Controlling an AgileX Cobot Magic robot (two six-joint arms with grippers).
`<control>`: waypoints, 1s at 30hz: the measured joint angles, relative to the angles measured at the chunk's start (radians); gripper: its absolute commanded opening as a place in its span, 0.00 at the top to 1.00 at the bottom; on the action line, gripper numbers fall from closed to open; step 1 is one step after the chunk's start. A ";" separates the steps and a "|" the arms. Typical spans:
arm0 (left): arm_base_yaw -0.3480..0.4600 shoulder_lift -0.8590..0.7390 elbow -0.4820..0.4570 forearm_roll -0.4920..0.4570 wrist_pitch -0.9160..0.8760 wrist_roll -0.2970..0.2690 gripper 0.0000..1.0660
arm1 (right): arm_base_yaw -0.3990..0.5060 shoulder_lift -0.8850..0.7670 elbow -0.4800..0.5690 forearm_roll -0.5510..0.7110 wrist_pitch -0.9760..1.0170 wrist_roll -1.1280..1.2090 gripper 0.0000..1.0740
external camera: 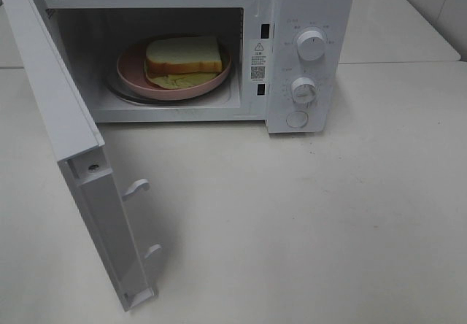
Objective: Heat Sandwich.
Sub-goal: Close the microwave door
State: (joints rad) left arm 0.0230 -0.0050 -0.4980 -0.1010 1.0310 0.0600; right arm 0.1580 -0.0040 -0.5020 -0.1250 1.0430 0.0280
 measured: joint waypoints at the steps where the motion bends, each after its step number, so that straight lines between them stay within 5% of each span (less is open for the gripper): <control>1: 0.000 0.000 0.000 0.000 0.000 0.000 0.05 | 0.000 0.000 0.000 0.000 0.000 0.000 0.29; 15: 0.000 0.050 -0.024 0.004 -0.065 0.000 0.13 | 0.000 0.000 0.000 0.000 0.000 0.000 0.29; 20: 0.000 0.144 -0.024 0.007 -0.137 0.000 0.29 | 0.000 0.000 0.000 0.000 0.000 0.000 0.29; 22: 0.000 0.209 -0.024 0.007 -0.178 0.000 0.46 | 0.000 0.000 0.000 0.000 0.000 0.000 0.29; 25: 0.000 0.280 -0.022 0.008 -0.225 0.000 0.56 | 0.000 0.000 0.000 0.000 0.000 0.000 0.29; 28: 0.000 0.356 -0.007 0.008 -0.279 0.000 0.84 | 0.000 0.000 0.000 0.000 0.000 0.000 0.29; 29: 0.000 0.356 -0.007 0.008 -0.279 0.000 0.84 | 0.000 0.000 0.000 0.000 0.000 0.000 0.29; 30: 0.000 0.411 0.008 0.008 -0.316 0.000 0.99 | 0.000 0.000 0.000 0.000 0.000 0.000 0.29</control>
State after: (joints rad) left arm 0.0230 0.4060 -0.4900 -0.0930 0.7150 0.0600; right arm 0.1580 -0.0040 -0.5020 -0.1250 1.0430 0.0280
